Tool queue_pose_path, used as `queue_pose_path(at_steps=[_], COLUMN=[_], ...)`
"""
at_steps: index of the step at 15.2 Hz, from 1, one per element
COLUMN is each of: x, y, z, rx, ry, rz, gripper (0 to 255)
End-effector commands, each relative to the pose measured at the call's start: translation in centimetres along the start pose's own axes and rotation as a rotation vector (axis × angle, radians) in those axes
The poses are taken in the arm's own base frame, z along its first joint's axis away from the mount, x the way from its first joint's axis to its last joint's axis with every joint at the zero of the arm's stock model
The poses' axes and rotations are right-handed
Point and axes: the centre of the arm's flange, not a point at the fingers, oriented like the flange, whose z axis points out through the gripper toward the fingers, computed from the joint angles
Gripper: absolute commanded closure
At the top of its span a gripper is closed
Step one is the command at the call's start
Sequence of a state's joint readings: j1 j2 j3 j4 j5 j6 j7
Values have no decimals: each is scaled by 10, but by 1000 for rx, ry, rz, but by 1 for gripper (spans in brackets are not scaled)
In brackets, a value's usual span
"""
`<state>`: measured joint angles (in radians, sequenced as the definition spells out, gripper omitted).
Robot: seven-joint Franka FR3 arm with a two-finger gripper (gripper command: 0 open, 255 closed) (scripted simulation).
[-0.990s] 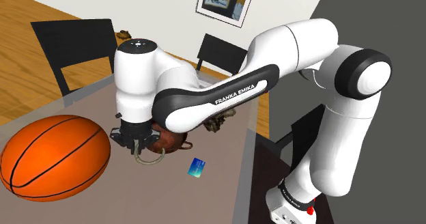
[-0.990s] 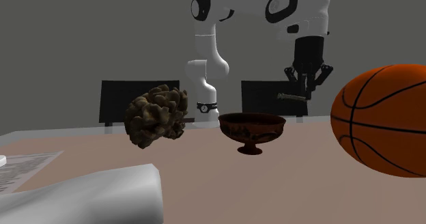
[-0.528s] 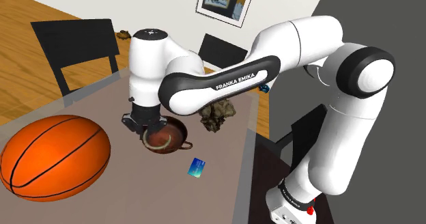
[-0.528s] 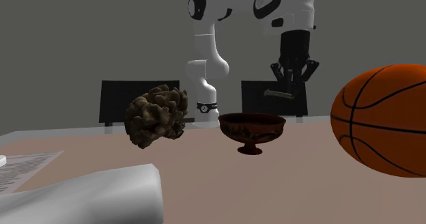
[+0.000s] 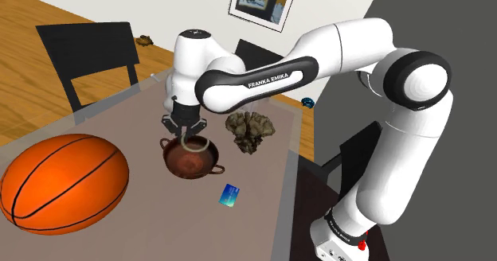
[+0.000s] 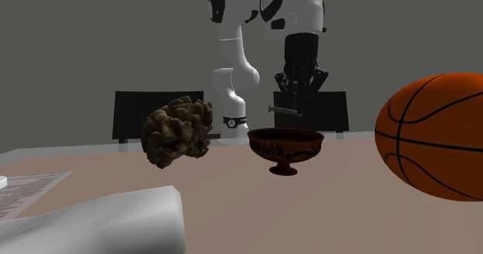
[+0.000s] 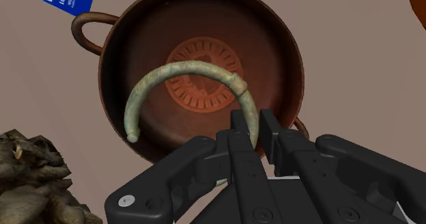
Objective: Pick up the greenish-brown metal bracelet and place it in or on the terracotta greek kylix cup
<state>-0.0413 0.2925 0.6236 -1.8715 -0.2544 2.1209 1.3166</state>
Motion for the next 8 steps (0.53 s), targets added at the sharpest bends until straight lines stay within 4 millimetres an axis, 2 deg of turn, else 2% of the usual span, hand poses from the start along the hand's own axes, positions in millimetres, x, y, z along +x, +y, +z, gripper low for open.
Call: queue_pose_path(at_steps=[1,8], x=[3,1], y=[0,0], z=[9,46], rx=[0,0], ry=[0,0], rz=[-2,-2], gripper=[255,255])
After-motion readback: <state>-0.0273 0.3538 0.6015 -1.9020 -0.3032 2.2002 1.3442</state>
